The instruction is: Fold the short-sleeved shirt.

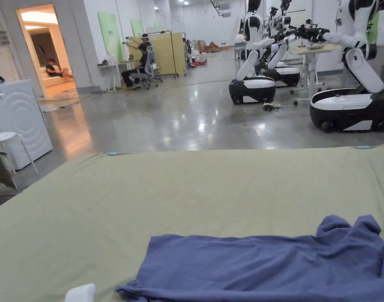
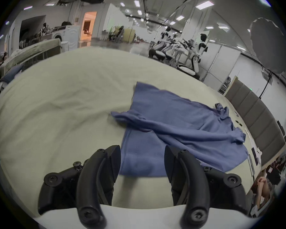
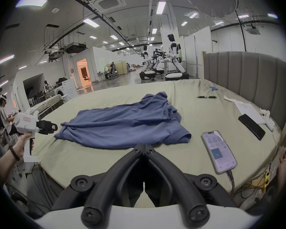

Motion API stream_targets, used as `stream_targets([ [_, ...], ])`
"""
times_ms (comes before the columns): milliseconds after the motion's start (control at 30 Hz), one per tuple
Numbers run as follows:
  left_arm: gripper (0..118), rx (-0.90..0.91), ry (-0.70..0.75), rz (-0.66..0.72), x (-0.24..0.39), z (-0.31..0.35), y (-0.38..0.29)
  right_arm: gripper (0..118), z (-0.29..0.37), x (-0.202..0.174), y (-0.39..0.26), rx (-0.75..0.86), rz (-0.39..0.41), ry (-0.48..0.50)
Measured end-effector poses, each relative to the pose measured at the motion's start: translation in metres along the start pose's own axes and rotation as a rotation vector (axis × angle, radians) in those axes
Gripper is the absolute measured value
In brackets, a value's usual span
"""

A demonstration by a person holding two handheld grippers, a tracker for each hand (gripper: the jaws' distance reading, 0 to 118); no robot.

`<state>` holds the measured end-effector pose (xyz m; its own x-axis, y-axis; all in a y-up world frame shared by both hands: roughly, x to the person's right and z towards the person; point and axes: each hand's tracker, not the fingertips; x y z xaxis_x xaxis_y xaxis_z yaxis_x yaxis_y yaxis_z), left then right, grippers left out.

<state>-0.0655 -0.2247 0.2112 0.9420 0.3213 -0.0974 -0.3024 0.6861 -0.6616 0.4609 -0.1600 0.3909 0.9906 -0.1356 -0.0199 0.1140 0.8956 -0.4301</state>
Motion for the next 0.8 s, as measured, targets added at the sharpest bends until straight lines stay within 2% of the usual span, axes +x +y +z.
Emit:
stream_targets([
  [33, 46, -0.030, -0.011, -0.001, 0.001, -0.010, -0.002, 0, -0.003, 0.005, 0.000, -0.014, -0.024, -0.001],
  [67, 23, -0.094, 0.027, -0.013, 0.002, -0.021, -0.003, 0, -0.006, 0.008, 0.000, -0.025, -0.045, -0.007],
  [100, 17, -0.141, 0.055, -0.028, 0.006, -0.031, -0.006, 0, -0.009, 0.011, 0.000, -0.027, -0.061, -0.017],
  [133, 16, -0.124, 0.094, -0.045, 0.009, -0.035, -0.008, 0, -0.012, 0.013, 0.000, -0.030, -0.075, -0.024],
  [167, 16, -0.097, 0.065, -0.059, 0.011, -0.032, -0.006, 0, -0.014, 0.015, 0.001, -0.033, -0.089, -0.026],
  [233, 9, -0.156, 0.093, -0.097, 0.021, -0.040, 0.000, 0, -0.021, 0.027, -0.001, -0.036, -0.112, -0.030],
  [333, 8, -0.174, 0.117, -0.174, 0.030, -0.043, -0.001, 0, -0.038, 0.031, 0.014, -0.052, -0.133, -0.040],
  [400, 8, -0.178, 0.122, -0.199, 0.032, -0.043, -0.002, 3, -0.055, 0.037, 0.028, -0.085, -0.181, -0.045],
  [433, 7, -0.189, 0.125, -0.224, 0.034, -0.045, 0.000, 17, -0.070, 0.049, 0.032, -0.113, -0.225, -0.027],
  [500, 8, -0.195, 0.123, -0.217, 0.036, -0.042, 0.001, 82, -0.106, 0.064, 0.040, -0.214, -0.275, -0.026],
  [533, 8, -0.196, 0.123, -0.222, 0.035, -0.042, 0.001, 100, -0.127, 0.070, 0.044, -0.261, -0.288, -0.037],
  [600, 7, -0.200, 0.114, -0.226, 0.034, -0.042, 0.002, 100, -0.165, 0.082, 0.043, -0.275, -0.265, -0.110],
  [667, 7, -0.201, 0.112, -0.234, 0.038, -0.038, 0.000, 99, -0.201, 0.090, 0.040, -0.300, -0.239, -0.260],
  [700, 7, -0.201, 0.111, -0.235, 0.038, -0.037, -0.001, 93, -0.220, 0.096, 0.035, -0.371, -0.245, -0.287],
  [733, 7, -0.199, 0.110, -0.236, 0.039, -0.036, -0.001, 74, -0.234, 0.100, 0.025, -0.465, -0.279, -0.271],
  [767, 8, -0.197, 0.107, -0.238, 0.039, -0.034, -0.002, 70, -0.236, 0.096, 0.019, -0.484, -0.265, -0.306],
  [800, 7, -0.196, 0.105, -0.236, 0.039, -0.033, -0.003, 63, -0.220, 0.085, 0.024, -0.367, -0.190, -0.298],
])
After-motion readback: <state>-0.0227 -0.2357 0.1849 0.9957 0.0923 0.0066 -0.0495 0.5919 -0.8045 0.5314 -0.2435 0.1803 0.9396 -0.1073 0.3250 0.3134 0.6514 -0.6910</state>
